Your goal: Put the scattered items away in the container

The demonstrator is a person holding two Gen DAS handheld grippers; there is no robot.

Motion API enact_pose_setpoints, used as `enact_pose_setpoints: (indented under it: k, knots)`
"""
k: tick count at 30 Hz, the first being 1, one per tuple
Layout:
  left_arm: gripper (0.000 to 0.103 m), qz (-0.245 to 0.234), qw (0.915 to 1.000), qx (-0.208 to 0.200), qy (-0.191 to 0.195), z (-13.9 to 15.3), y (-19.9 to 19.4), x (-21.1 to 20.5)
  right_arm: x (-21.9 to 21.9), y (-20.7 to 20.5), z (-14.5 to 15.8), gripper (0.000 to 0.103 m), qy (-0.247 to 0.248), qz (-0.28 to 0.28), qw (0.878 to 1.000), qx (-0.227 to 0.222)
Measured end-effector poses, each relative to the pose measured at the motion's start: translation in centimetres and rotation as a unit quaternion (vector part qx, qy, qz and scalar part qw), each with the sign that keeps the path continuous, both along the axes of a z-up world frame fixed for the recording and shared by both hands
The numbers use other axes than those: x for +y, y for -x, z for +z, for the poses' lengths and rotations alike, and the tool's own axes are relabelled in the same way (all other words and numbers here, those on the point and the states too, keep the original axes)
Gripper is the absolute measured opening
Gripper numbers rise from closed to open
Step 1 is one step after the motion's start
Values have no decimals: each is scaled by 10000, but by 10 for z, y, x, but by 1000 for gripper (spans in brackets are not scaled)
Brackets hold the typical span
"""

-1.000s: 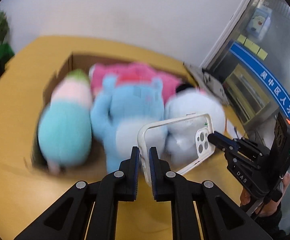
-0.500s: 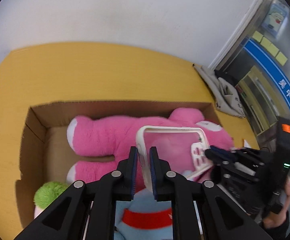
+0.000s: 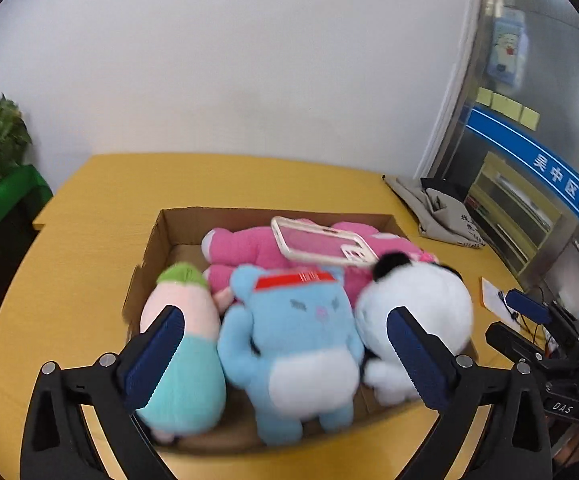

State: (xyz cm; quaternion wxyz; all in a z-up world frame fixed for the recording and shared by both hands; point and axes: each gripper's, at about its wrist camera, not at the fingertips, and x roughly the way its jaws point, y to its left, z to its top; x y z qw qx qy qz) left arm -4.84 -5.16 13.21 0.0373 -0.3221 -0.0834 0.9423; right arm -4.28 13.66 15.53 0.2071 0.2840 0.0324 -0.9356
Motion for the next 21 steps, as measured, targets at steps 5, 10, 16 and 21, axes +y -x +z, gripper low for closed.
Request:
enact_pose_setpoints:
  k: [5,10,16,21]
  knots:
    - [103,-110,9998,13,-134,-27,-71,39,17,-63,-20,80,119,-124,9998,-69]
    - [103,167,9995,224,127,-39,-114,71,33,-96,-34,80,-191,-492,9986,-25]
    - [103,323,9994,92,102,-52,-129,87,46,-121,-46,80,-299,-497,9983,-21]
    - [103,737,9966,145,345,-68,-140,99,52,-129,-58,80,-300,-564,9979,-123]
